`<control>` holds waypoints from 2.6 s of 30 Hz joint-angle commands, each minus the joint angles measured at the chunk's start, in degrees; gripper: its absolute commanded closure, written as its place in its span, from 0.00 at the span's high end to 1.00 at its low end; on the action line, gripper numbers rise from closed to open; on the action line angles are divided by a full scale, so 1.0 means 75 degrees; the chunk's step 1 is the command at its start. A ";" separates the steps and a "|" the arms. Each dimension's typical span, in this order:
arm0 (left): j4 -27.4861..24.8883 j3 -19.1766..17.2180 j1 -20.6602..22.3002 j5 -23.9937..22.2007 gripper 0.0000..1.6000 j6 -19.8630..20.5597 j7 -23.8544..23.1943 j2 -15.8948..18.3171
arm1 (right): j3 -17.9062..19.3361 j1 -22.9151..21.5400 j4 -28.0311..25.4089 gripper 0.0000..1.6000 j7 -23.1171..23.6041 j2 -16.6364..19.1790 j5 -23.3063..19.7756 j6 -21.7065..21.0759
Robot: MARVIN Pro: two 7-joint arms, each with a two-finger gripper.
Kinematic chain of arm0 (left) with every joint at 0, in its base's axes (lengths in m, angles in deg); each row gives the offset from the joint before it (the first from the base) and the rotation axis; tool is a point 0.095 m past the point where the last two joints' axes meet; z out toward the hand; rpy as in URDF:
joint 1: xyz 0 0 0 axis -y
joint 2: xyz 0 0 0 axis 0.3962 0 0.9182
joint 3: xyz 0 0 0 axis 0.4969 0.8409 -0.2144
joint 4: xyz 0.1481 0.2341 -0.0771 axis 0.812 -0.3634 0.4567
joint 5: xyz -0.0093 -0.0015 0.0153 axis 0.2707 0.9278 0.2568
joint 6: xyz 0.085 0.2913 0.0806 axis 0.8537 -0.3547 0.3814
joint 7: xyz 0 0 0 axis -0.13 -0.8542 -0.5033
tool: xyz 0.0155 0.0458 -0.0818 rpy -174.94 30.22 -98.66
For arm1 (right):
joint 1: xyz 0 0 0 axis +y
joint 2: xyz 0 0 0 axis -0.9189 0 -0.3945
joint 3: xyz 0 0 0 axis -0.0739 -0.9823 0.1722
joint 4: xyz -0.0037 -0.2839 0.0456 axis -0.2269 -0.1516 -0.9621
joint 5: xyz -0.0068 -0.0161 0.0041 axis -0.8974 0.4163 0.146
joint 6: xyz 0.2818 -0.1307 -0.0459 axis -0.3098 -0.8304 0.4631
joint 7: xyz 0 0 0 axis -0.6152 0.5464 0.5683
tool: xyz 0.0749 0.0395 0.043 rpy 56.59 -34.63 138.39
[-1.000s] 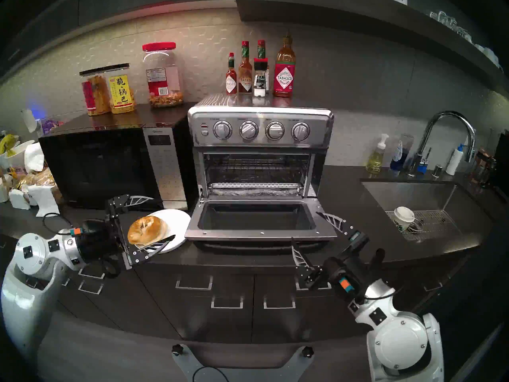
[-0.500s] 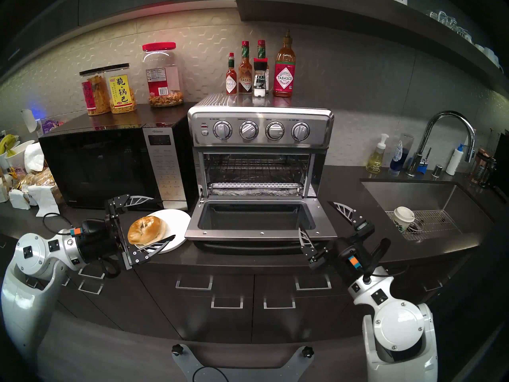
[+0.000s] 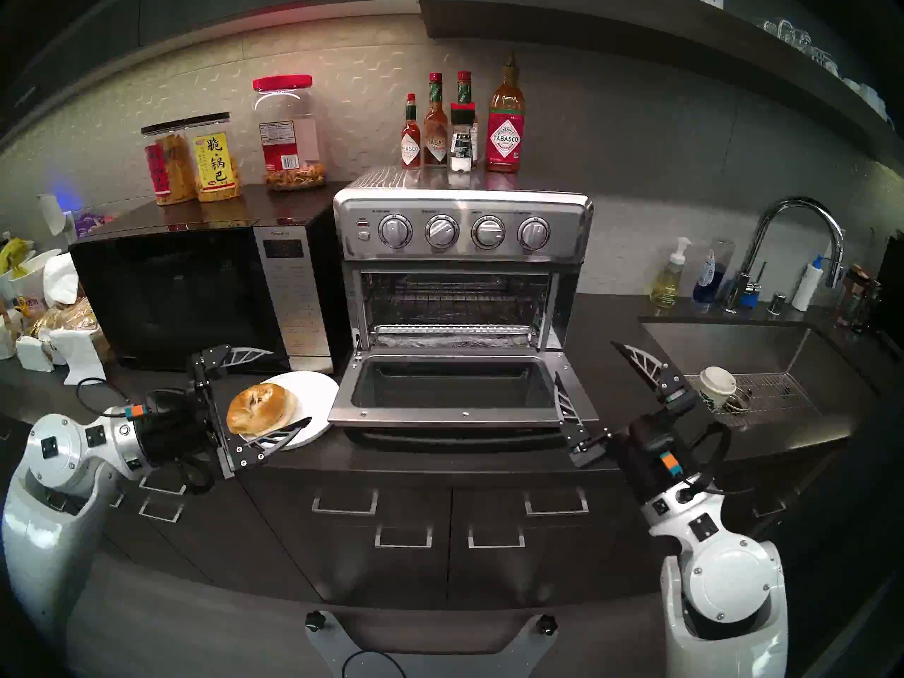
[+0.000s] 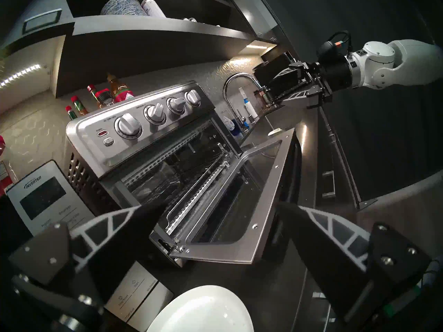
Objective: Open the oven and place the bagel inside on the rack
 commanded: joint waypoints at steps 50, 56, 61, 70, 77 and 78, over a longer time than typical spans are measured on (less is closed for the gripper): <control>-0.0111 -0.0033 -0.0027 0.0001 1.00 0.0030 0.0043 -0.0100 | 0.0061 -0.0056 -0.0282 1.00 0.0335 -0.0147 -0.0704 0.0251; -0.0295 -0.0047 -0.0411 0.0421 1.00 -0.0286 0.0178 -0.0321 | 0.0062 -0.0057 -0.0281 1.00 0.0338 -0.0151 -0.0701 0.0251; -0.0343 -0.0214 -0.0709 0.0792 1.00 -0.0442 0.0421 -0.0575 | 0.0063 -0.0058 -0.0281 1.00 0.0341 -0.0154 -0.0700 0.0252; -0.0087 -0.0596 -0.0766 0.0342 1.00 -0.0508 0.0578 -0.0933 | 0.0064 -0.0060 -0.0280 1.00 0.0344 -0.0159 -0.0698 0.0252; 0.0176 -0.0585 -0.0830 0.0063 1.00 -0.0464 0.0524 -0.1008 | 0.0065 -0.0060 -0.0281 1.00 0.0347 -0.0161 -0.0699 0.0252; 0.0197 -0.0581 -0.0851 0.0048 1.00 -0.0443 0.0516 -0.1012 | 0.0065 -0.0060 -0.0281 1.00 0.0347 -0.0162 -0.0699 0.0252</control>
